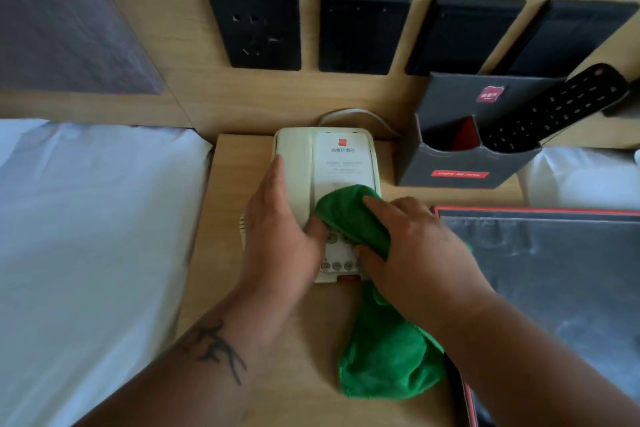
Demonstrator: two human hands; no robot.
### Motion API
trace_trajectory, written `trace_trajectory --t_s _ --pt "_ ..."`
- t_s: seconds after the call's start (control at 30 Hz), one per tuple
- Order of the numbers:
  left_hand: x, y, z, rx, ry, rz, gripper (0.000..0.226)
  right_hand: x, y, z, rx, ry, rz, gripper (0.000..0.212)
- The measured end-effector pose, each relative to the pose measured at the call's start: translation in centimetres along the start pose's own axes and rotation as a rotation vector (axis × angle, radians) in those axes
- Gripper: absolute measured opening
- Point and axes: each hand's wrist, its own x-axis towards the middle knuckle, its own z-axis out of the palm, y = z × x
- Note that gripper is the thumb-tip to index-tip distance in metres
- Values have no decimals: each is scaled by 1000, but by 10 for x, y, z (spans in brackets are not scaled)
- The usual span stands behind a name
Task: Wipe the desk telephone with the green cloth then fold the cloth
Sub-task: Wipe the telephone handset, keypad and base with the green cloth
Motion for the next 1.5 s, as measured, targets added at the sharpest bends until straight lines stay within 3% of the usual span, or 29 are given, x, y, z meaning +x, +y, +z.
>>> trace_trajectory --t_s 0.13,0.27,0.5,0.7,0.87,0.97,1.07,1.4,1.5 --pt "1 -5 -2 -90 41 1 89 15 1 -4 38 16 27 44" --pt "-3 -10 -13 -227 84 -8 91 48 -4 -21 71 36 46 40" --pt "-8 -17 -14 -326 155 29 80 118 -42 -21 -106 -12 11 25" --pt "-7 -26 -14 -357 179 36 75 143 -68 -5 -301 -240 -33 40" --pt "-7 -29 -13 -322 183 22 76 142 -76 -4 -404 -261 -130 3" --pt "-7 -28 -11 -336 187 -7 76 142 -73 2 -374 -287 -135 12" --pt "-6 -28 -11 -387 193 -37 76 140 -63 11 -451 -299 -260 40" --pt "-6 -30 -11 -414 171 -39 75 99 -39 7 -425 -294 -576 49" --pt "-11 -29 -10 -390 143 -37 78 82 -36 9 -421 -291 -568 48"
